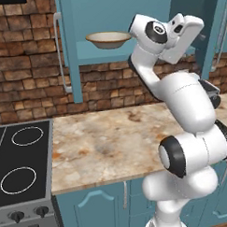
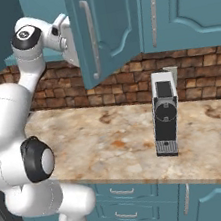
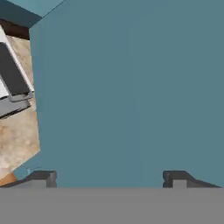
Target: Move the bowls from the cabinet to the plates on the dining table.
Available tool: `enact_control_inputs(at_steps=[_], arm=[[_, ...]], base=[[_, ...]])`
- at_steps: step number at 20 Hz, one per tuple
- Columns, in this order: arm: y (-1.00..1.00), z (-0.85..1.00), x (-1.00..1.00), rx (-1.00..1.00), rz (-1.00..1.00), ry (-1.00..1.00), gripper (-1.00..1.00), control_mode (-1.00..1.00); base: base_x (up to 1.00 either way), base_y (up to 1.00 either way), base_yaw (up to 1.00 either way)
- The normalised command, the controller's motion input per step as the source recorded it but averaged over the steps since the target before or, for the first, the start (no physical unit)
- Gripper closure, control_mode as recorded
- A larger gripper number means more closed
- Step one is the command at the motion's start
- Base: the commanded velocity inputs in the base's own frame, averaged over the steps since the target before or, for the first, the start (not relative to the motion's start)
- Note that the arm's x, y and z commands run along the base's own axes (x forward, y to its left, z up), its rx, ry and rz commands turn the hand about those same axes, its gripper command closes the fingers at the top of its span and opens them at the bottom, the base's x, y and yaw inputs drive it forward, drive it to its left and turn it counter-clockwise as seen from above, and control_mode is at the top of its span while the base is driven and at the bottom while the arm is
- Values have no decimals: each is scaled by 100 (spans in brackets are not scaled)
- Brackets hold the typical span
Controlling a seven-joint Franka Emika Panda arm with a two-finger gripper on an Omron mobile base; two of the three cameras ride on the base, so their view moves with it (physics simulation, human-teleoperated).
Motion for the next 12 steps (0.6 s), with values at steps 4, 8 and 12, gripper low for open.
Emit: enact_control_inputs(at_steps=[4,8,12], arm=[[-48,9,-99,0,-13,-9,-100,-100],[-43,0,-80,0,-11,-8,-100,-100],[-38,0,-64,0,-10,-4,-100,-100]], base=[[0,0,0],[0,0,0],[0,0,0]])
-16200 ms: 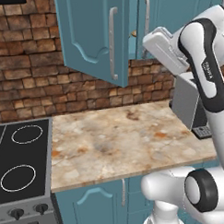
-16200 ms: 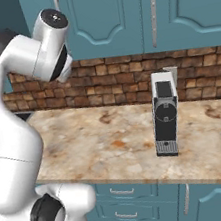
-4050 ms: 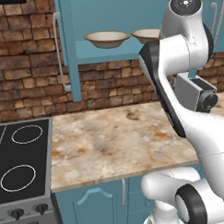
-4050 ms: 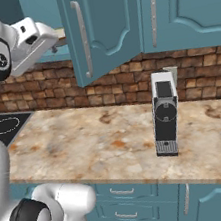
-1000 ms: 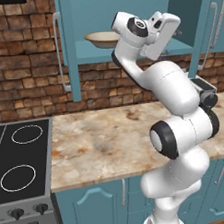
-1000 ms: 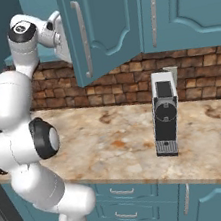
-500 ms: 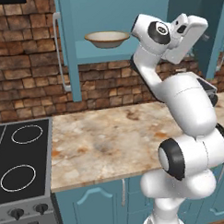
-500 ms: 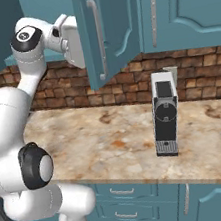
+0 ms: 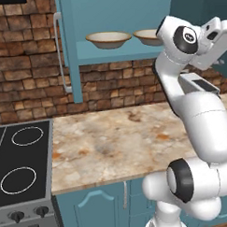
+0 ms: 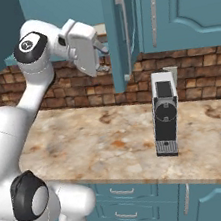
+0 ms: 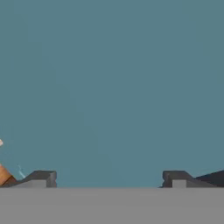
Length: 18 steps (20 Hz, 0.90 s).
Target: Move the bowls from the cabinet to the plates on the dining table.
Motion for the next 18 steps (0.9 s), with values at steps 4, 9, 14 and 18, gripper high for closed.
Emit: enact_control_inputs(at_steps=[4,9,14,18], arm=[[-30,0,-41,0,-6,-2,-100,-100],[34,0,19,0,0,-9,-100,-100],[78,29,-14,0,-1,-22,-100,-100],[85,29,-29,0,-1,-26,-100,-100]], base=[[0,0,0],[0,0,0],[0,0,0],[0,0,0]])
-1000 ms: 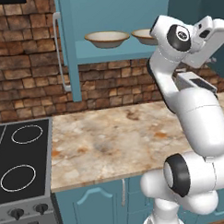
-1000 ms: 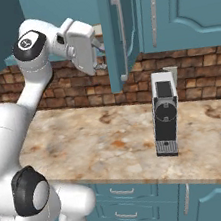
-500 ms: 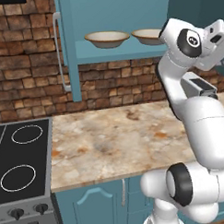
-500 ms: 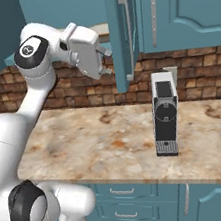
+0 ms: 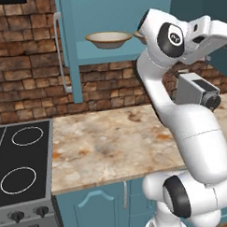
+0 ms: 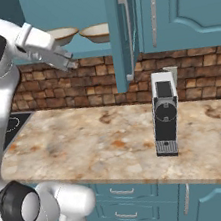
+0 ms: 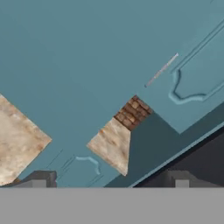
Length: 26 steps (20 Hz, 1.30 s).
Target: Move the bowls from the cabinet to the plates on the dining table.
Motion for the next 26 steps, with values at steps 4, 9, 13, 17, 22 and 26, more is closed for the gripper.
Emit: enact_control_inputs(at_steps=[4,9,13,17,22,26], arm=[[89,0,-13,7,0,-33,-100,-100],[56,-9,0,7,17,-25,-100,-100],[15,0,0,0,31,0,-100,-100],[3,-1,-17,0,42,0,-100,-100],[-20,0,-18,0,29,0,-100,-100],[0,0,1,10,30,0,-100,-100]], base=[[0,0,0],[0,0,0],[0,0,0],[0,0,0],[0,0,0],[0,0,0]])
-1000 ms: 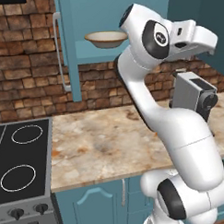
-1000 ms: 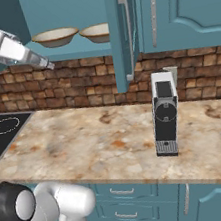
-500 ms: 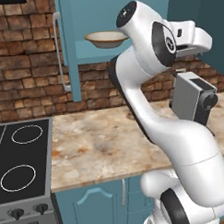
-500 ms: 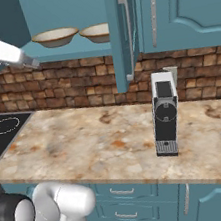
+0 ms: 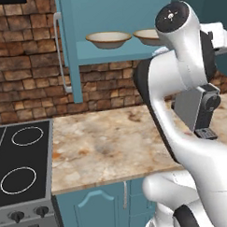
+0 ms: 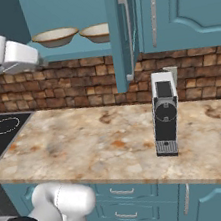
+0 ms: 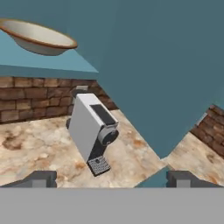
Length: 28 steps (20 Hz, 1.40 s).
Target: Move the bowls from the cabinet to the plates on the dining table.
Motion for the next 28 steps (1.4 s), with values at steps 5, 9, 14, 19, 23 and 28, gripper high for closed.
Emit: enact_control_inputs(at_steps=[5,9,14,19,23,28], arm=[[0,5,0,15,32,-1,-100,-100],[3,10,0,13,30,0,-100,-100],[1,6,21,17,25,-2,-100,-100],[12,1,29,22,13,-5,-100,-100],[16,0,26,13,4,-1,-100,-100],[14,0,62,5,-2,3,-100,-100]], base=[[0,0,0],[0,0,0],[0,0,0],[0,0,0],[0,0,0],[0,0,0]])
